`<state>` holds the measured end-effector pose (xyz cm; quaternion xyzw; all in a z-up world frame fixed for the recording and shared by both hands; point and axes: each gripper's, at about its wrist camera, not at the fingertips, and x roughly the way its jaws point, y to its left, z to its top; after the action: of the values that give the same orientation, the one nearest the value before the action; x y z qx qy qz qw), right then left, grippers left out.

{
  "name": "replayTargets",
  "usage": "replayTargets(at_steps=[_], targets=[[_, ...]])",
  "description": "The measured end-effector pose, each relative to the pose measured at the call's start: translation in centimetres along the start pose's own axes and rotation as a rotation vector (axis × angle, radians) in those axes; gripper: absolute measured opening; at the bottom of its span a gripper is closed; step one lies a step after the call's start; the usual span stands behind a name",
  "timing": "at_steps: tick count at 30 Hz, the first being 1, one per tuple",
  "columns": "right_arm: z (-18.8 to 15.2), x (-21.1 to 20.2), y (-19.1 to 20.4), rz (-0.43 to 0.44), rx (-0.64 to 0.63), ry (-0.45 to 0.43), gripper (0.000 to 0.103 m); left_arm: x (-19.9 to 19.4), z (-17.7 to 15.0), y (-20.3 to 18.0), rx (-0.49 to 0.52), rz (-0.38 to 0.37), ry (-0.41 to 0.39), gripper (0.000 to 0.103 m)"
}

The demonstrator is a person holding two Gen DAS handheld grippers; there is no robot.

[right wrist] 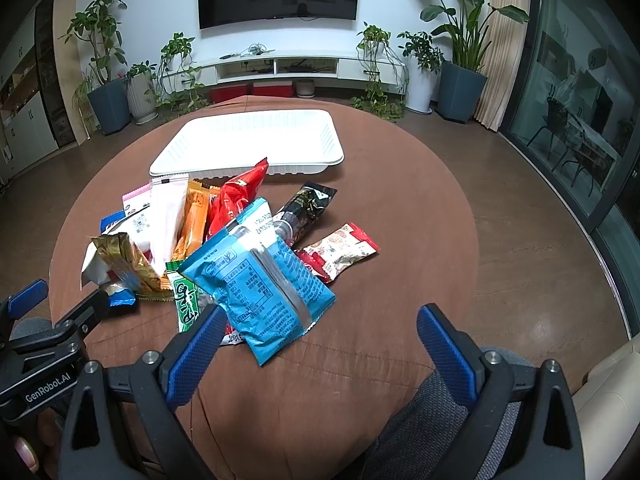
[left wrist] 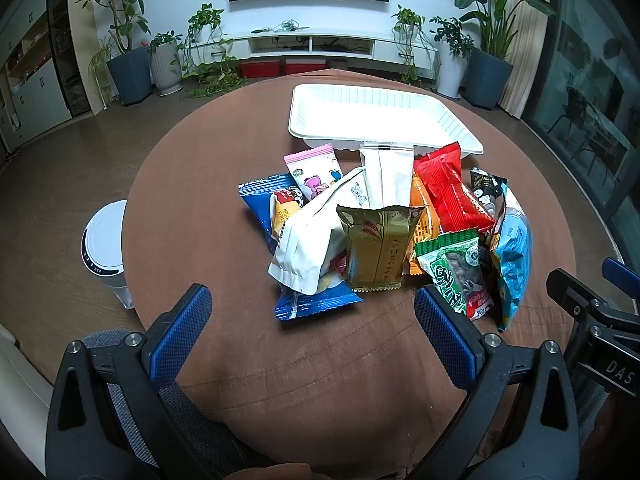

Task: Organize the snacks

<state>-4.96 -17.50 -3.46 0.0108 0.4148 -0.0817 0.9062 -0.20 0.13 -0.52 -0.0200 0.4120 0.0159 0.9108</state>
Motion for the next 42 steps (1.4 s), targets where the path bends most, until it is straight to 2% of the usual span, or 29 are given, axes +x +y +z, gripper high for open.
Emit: replayTargets(at_steps=[42], targets=[[-0.07, -0.04, -0.02, 0.0, 0.0, 0.004, 0.098, 0.25, -0.3, -0.01, 0.002, 0.003, 0.007, 0.103]])
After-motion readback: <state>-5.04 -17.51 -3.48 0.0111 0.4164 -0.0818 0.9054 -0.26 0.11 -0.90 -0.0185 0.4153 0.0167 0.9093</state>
